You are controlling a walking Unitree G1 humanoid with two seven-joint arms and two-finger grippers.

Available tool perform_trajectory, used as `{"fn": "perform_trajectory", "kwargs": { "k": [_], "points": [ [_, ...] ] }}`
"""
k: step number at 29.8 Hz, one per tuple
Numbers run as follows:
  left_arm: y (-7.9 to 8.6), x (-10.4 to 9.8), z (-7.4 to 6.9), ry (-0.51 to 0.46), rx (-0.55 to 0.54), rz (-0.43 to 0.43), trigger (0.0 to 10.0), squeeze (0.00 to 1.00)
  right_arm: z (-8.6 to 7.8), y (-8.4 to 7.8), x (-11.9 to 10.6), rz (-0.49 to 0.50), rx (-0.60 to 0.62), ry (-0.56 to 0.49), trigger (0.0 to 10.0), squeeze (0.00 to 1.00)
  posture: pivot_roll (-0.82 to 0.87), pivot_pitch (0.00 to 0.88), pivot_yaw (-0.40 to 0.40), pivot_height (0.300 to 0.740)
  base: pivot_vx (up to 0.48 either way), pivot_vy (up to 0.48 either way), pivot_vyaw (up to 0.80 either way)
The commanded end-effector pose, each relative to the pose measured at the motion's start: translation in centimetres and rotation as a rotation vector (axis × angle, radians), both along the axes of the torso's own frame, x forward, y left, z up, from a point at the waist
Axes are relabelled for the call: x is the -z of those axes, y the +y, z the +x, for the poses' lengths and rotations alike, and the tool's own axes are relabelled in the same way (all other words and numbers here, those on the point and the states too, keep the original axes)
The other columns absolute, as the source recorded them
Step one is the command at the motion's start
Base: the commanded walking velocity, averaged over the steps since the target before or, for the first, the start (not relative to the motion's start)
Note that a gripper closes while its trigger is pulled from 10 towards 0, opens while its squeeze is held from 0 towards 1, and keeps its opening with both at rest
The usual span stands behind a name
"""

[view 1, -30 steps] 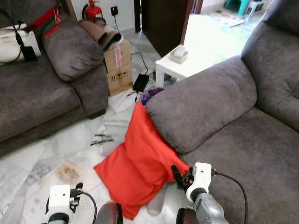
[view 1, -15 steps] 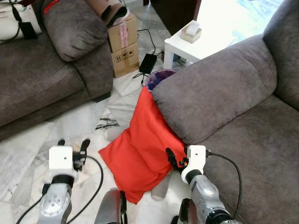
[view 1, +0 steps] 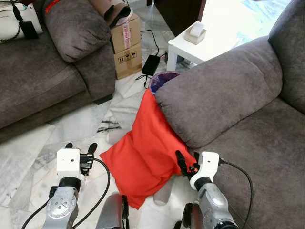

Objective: Move the pillow to the sofa from floor

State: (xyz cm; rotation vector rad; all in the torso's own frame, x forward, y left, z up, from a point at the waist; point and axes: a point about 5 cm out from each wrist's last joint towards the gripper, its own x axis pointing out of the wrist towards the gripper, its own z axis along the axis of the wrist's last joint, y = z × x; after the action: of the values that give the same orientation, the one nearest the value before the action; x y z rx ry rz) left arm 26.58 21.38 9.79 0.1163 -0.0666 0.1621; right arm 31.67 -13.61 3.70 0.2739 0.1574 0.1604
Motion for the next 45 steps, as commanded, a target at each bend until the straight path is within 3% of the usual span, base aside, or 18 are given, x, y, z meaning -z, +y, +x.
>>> {"fn": "perform_trajectory", "kwargs": {
  "k": [1,7,17,23,45],
  "points": [
    [0.6,1.3,-0.8,0.058,-0.019,-0.006,10.0,0.00,-0.4,-0.4,0.1,0.028,0.040,-0.019,10.0,0.00,0.13,0.187,0.009,0.624,0.000,0.000,0.00],
    [0.8,2.0,-0.8,0.078,-0.025,-0.009,10.0,0.00,-0.5,-0.3,0.0,0.032,0.048,-0.040,10.0,0.00,0.12,0.158,0.013,0.624,0.000,0.000,0.00],
    [0.8,1.1,0.6,0.040,-0.014,-0.001,10.0,0.00,-0.2,0.0,0.0,0.047,0.068,-0.012,10.0,0.00,0.12,0.115,0.019,0.624,0.126,0.000,0.00],
    [1.0,0.9,1.0,0.026,-0.033,-0.042,10.0,0.00,-0.1,0.1,-0.1,0.041,0.060,-0.009,10.0,0.00,0.13,0.104,0.017,0.624,0.294,0.000,0.00],
    [0.5,0.9,1.1,0.021,0.003,-0.048,10.0,0.00,-0.4,0.4,0.5,0.029,0.053,0.016,10.0,0.00,0.14,0.121,0.014,0.624,0.238,0.000,0.00]
  ]
}}
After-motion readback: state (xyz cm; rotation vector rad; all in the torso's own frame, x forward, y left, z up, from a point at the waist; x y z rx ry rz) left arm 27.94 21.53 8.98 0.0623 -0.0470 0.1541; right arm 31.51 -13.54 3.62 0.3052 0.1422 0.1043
